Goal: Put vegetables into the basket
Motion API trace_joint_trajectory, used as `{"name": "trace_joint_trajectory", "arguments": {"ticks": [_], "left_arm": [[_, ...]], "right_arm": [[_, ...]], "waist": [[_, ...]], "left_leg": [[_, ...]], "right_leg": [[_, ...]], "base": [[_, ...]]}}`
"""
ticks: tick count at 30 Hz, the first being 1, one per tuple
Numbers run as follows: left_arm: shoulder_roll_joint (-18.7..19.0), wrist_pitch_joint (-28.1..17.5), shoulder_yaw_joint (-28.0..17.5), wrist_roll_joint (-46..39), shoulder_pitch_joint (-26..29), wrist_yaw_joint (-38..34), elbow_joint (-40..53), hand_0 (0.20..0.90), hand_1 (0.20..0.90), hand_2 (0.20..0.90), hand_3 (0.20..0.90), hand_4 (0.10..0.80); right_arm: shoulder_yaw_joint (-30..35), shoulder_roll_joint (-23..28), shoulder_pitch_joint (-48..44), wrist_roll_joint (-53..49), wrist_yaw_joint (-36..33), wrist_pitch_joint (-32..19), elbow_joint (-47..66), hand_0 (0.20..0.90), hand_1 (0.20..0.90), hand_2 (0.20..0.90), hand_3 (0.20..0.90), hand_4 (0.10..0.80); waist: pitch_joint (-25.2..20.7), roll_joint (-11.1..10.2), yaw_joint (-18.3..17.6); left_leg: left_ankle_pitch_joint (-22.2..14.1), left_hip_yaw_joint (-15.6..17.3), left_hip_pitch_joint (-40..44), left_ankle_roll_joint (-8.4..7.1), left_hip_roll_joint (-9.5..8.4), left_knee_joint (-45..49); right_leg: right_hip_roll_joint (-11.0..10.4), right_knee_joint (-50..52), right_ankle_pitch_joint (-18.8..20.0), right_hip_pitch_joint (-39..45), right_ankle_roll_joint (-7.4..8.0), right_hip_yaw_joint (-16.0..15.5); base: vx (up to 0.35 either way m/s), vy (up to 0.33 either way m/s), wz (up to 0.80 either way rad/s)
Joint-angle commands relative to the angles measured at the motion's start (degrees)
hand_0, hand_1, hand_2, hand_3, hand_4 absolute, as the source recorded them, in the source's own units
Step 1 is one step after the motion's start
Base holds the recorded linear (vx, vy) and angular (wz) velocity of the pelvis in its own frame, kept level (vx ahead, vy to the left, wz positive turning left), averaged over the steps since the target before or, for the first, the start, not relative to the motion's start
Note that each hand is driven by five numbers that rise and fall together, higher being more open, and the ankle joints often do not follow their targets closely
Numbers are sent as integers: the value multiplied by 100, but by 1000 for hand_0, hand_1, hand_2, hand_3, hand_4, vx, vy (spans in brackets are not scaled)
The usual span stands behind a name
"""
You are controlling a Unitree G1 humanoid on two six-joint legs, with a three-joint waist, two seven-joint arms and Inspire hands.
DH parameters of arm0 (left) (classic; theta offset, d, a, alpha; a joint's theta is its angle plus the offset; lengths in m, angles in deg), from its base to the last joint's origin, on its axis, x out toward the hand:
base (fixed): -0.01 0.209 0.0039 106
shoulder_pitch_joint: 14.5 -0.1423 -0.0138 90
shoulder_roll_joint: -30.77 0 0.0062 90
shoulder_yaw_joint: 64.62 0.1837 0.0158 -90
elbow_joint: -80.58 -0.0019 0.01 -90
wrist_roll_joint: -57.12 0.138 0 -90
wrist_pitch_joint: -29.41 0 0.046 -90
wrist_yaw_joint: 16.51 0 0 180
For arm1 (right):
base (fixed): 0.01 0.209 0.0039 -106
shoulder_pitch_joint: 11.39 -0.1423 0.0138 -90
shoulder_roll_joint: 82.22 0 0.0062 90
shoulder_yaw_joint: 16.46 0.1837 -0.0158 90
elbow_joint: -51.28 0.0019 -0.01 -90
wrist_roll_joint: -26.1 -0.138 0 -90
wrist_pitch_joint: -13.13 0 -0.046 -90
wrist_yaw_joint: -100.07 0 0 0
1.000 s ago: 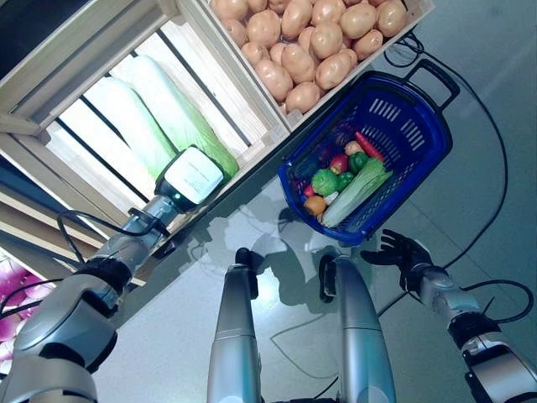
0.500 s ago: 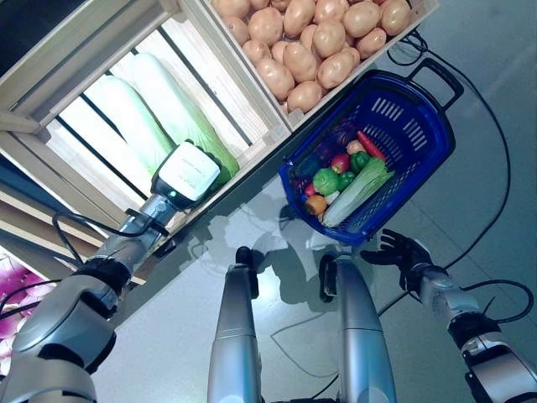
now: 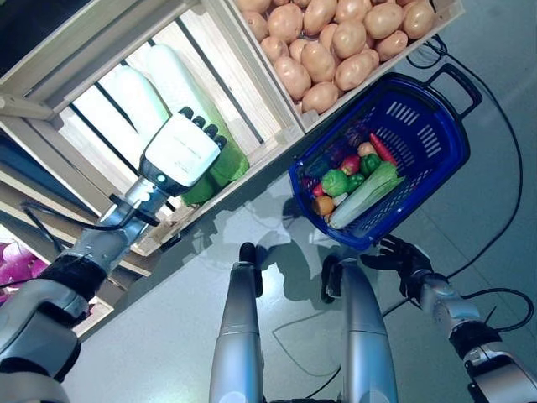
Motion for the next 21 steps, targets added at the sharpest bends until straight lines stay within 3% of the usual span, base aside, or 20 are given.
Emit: {"name": "trace_joint_trajectory", "arguments": {"ticks": [1,4,5,6,7,15,21], "left_arm": [[384,381,-858,-416,-2,10,530,300,300,300,300,400],[439,426,-943,-511,-133,289,617,300,300,300,300,400],[436,426,-986,-505,-190,371,624,368,368,368,368,445],[448,465,-987,-529,-216,415,611,846,846,846,846,764],[435,478,-999,-577,-266,357,562,900,900,900,900,800],[479,354,-987,-508,-360,365,353,900,900,900,900,800],[544,140,-816,-422,-342,936,215,900,900,900,900,800]], "right_arm": [[468,316,284,-255,-249,-437,338,900,900,900,900,800],[528,311,324,-242,-182,-500,287,900,900,900,900,800],[537,314,334,-250,-177,-500,288,900,900,900,900,800],[548,315,333,-240,-166,-499,279,900,900,900,900,800],[550,309,327,-226,-154,-501,255,900,900,900,900,800],[560,359,297,-236,-100,-518,147,900,900,900,900,800],[539,425,230,-273,-75,-504,97,900,900,900,900,800]], "waist": [[-14,138,21],[-14,167,49],[-14,169,60],[-14,172,60],[-14,172,61],[-14,189,81],[-14,210,76]], "left_leg": [[-587,659,497,588,-235,53],[-546,669,489,590,-228,18],[-546,671,506,591,-226,-2],[-539,668,516,584,-226,-17],[-541,660,519,579,-235,-13],[-485,673,492,576,-205,-19],[-475,699,450,593,-180,20]], "right_leg": [[-72,-737,534,641,55,-110],[-93,-742,550,634,54,-128],[-103,-755,545,651,54,-138],[-104,-769,548,664,56,-140],[-108,-781,551,674,59,-141],[-145,-767,564,663,37,-172],[-168,-719,544,635,14,-178]], "base": [[6,-23,9],[2,-6,2],[0,0,0],[2,-9,4],[6,-9,4],[1,-5,4],[0,0,0]]}}
